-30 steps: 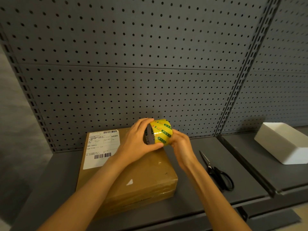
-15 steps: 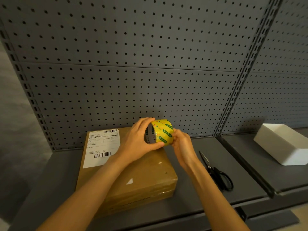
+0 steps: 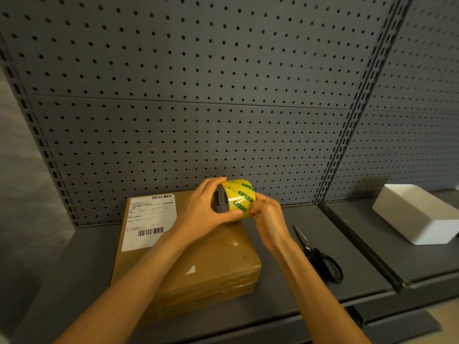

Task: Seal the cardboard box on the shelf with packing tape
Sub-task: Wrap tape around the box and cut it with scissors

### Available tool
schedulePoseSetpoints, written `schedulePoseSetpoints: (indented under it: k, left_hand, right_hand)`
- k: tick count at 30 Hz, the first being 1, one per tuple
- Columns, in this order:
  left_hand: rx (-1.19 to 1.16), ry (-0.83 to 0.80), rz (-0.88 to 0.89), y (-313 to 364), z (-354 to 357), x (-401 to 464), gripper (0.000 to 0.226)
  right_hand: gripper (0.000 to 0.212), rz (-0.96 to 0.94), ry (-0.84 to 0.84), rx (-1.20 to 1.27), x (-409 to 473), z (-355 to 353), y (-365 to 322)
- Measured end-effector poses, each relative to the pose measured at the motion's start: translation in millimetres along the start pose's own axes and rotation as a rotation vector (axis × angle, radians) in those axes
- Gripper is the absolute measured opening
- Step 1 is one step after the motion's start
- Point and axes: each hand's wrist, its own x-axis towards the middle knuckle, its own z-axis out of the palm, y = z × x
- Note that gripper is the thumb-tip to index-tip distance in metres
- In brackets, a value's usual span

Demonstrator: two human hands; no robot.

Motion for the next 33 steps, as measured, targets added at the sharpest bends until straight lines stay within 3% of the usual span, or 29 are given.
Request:
schedulePoseSetpoints:
  k: [2,8,18,24,28,33]
  left_hand:
    - [0.008,-0.01,-0.013,-0.1,-0.9,0.4,0.09]
    - [-0.006,-0.019,-0.018,-0.1,-1.2,-0.9,0.086]
    - [-0.218,-0.003,-0.211,0.7,-7.7,2.6,0.078]
    - [-0.068,0.149,0.143,3.0,-15.9,0.4,0.048]
    - [0.15,0.306,0.305,-0.5,-14.1,1.8,0.03]
    - [0.212,0.302,0.304,0.6,-14.1,1.4,0.014]
  right_hand:
    - [0.03,0.036,-0.025,0.058,-1.0,-0.2,-4.3]
    - [0.028,0.051,-0.003,0.044,-1.9,-1.1,-5.0]
    - [0.024,-0.169,-0.084,-0.228,-7.5,-4.4,0.6]
    - [0.018,-0.48,-0.065,-0.776,-9.9,10.3,-15.3]
    - [0.025,-0.502,-0.021,-0.948,-6.9,8.2,-18.5]
    - [0.03,-0.491,-0.05,-1.037,-7.9,9.4,-13.4]
